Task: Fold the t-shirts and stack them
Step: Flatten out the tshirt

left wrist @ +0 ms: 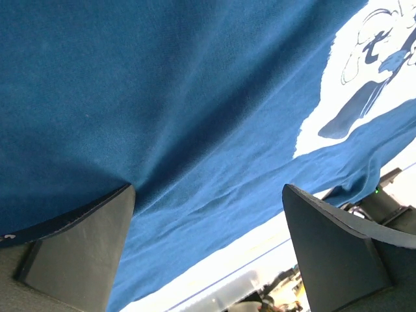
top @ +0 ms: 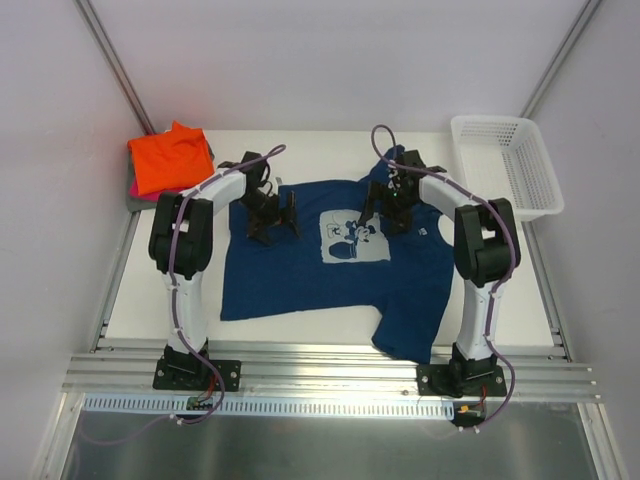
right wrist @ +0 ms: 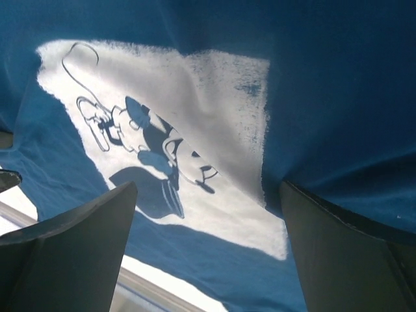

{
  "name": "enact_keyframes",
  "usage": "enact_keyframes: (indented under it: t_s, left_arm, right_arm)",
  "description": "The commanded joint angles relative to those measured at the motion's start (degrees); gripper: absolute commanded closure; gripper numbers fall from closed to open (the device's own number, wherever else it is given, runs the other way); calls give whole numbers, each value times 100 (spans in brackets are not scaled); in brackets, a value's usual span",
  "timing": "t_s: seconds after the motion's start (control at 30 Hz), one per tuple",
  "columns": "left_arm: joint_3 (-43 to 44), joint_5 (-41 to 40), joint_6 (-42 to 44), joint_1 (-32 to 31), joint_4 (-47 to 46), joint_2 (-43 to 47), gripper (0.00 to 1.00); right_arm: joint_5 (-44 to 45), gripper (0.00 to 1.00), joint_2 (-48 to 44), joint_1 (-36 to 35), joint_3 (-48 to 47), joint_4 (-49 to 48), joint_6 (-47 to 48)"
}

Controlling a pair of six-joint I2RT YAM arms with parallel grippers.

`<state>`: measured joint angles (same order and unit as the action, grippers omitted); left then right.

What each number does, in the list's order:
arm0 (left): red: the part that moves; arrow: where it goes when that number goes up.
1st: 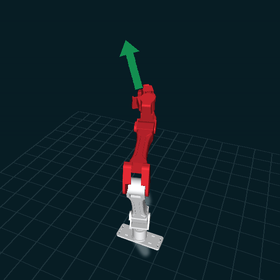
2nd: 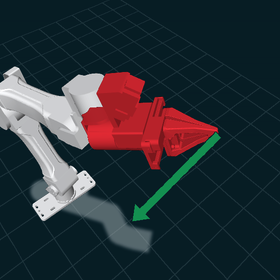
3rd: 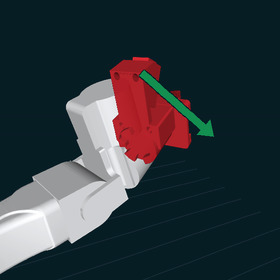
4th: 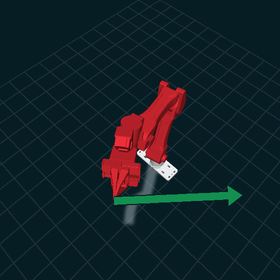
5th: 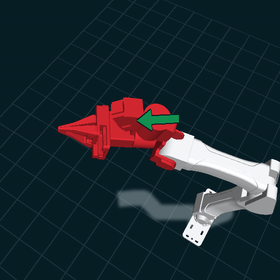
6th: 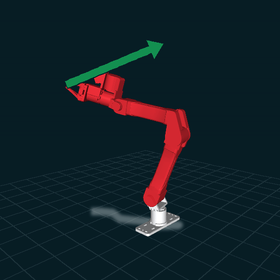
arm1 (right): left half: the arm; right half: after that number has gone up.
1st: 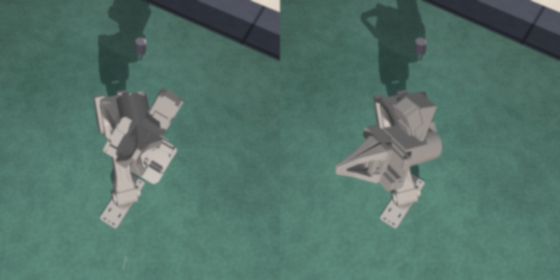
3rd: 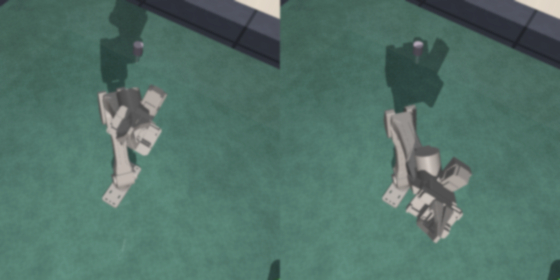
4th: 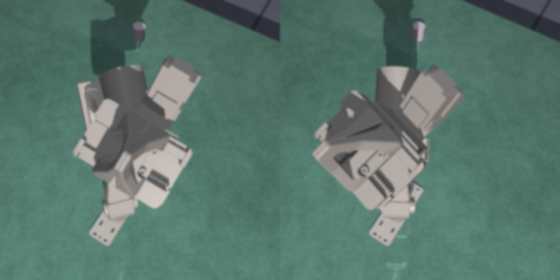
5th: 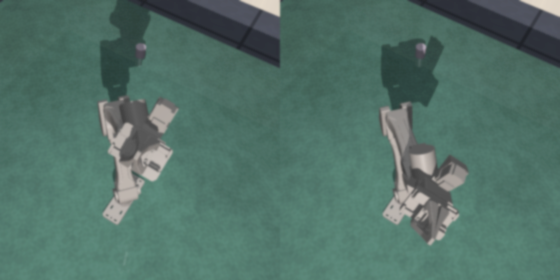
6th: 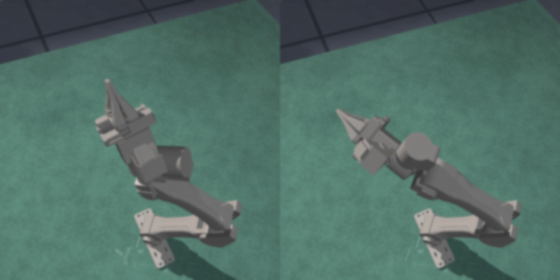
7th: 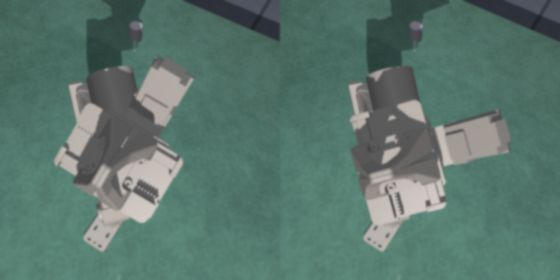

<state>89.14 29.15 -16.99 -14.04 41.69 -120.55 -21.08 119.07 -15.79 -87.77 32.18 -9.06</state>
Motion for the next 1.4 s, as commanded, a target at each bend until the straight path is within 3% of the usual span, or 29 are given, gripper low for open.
enact_keyframes:
  t_s: [0.0, 0.27, 0.63, 1.0, 1.37]
  left_arm:
    - [-283, -207, -146, 24, 322, 426, 1]
    - [128, -779, 134, 226, 348, 446, 1]
    - [1263, -928, 460, 411, 559, -144, 1]
    - [2080, -1051, 416, 534, 463, -1040, 1]
    - [3029, -1156, 434, 833, 278, -1813, 2]
  right_arm:
    - [-107, 3, -102, -248, 286, 534, -237]
    - [-107, 3, -393, -294, 348, 359, -238]
    - [447, 3, 381, 392, -909, 517, 326]
    - [78, 3, 389, 436, -1436, 271, 264]
    - [683, 3, 785, 463, -2166, 324, 291]
